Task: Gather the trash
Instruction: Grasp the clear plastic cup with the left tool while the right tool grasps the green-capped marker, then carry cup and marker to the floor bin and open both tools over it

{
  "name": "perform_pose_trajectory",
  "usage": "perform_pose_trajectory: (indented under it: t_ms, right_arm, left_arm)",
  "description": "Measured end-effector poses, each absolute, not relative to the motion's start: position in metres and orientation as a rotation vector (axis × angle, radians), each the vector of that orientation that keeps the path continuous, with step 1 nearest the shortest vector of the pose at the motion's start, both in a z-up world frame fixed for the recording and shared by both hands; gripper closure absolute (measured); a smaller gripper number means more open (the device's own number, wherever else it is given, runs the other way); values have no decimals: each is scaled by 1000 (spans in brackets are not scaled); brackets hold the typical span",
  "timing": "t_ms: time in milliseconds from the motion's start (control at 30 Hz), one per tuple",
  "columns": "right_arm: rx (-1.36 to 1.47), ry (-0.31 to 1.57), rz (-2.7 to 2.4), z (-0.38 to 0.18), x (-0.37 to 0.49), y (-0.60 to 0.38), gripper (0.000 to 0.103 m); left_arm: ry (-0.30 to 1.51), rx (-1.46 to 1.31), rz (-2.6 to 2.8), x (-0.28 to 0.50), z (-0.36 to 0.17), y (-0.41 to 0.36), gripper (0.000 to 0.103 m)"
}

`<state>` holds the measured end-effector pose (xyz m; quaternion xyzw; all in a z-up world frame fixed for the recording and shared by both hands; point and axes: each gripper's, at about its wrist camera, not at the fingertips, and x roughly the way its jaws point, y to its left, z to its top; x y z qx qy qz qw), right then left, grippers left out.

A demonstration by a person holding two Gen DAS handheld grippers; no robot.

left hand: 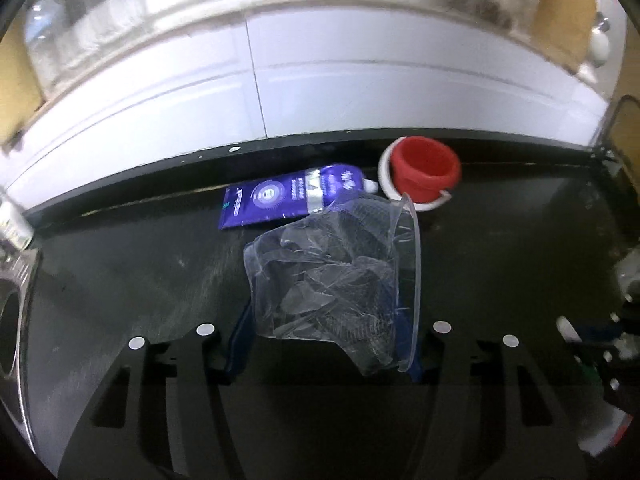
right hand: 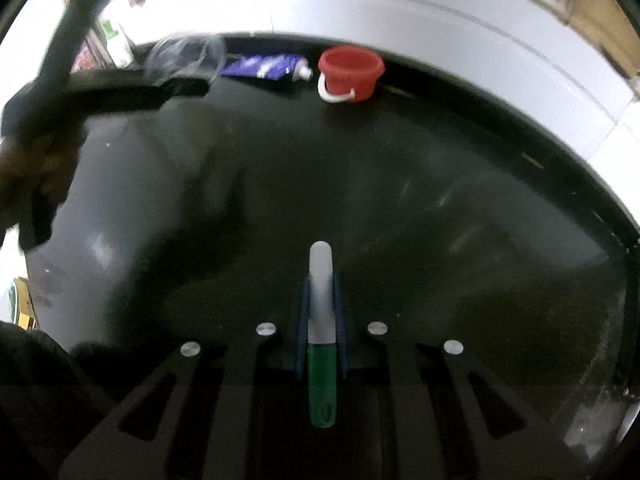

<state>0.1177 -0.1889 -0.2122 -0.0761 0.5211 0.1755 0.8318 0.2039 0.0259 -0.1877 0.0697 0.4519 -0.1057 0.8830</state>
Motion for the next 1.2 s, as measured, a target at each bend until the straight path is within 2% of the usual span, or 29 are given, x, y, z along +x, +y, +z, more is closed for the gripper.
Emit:
perform_pose_trajectory:
  t_ms: [433,900,1200]
  right_arm:
    - [-170,988,396,-159,61,-186,90]
    - [-184,968,423,-147,34,-185,90]
    - [-230,943,527,-128,30,-134,90]
  left_arm:
    - [947,140,-209,72,-158,4,46]
    - [937,133,-160,27,-154,12,48]
    - [921,71,-55,3,-139,57,48]
